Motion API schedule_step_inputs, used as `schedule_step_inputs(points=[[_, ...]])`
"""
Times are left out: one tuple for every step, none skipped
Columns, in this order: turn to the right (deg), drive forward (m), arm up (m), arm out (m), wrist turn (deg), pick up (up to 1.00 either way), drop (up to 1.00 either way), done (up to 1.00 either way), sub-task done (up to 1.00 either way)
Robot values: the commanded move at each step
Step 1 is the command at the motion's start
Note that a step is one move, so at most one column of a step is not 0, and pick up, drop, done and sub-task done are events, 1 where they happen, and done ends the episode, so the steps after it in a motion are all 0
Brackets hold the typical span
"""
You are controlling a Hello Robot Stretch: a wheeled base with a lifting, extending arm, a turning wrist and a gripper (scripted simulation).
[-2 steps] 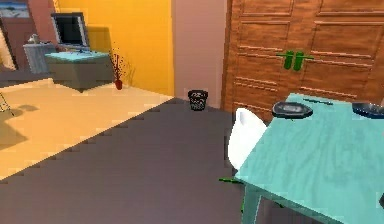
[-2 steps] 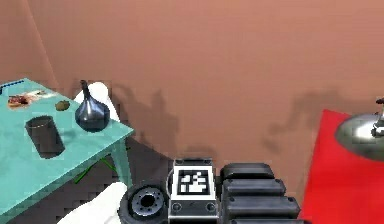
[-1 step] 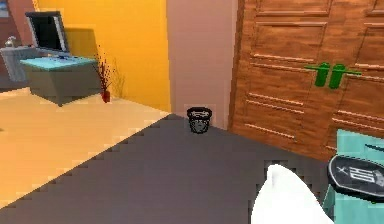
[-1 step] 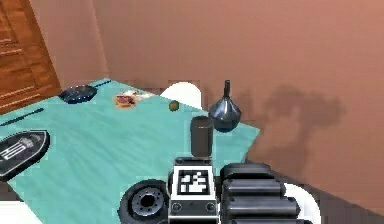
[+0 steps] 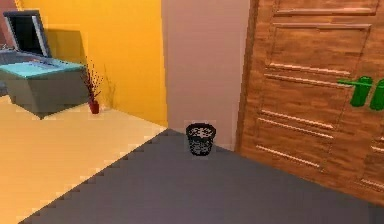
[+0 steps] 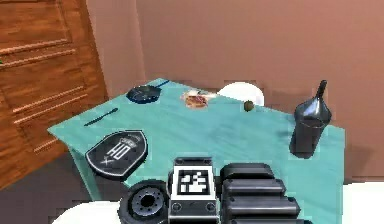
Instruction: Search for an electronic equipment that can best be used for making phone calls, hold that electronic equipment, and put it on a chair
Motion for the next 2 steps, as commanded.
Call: schedule_step_inputs(points=[[45.0,0.0,0.0,0.0,0.0,0.0,0.0,0.0,0.0],[45.0,0.0,0.0,0.0,0.0,0.0,0.0,0.0,0.0]])
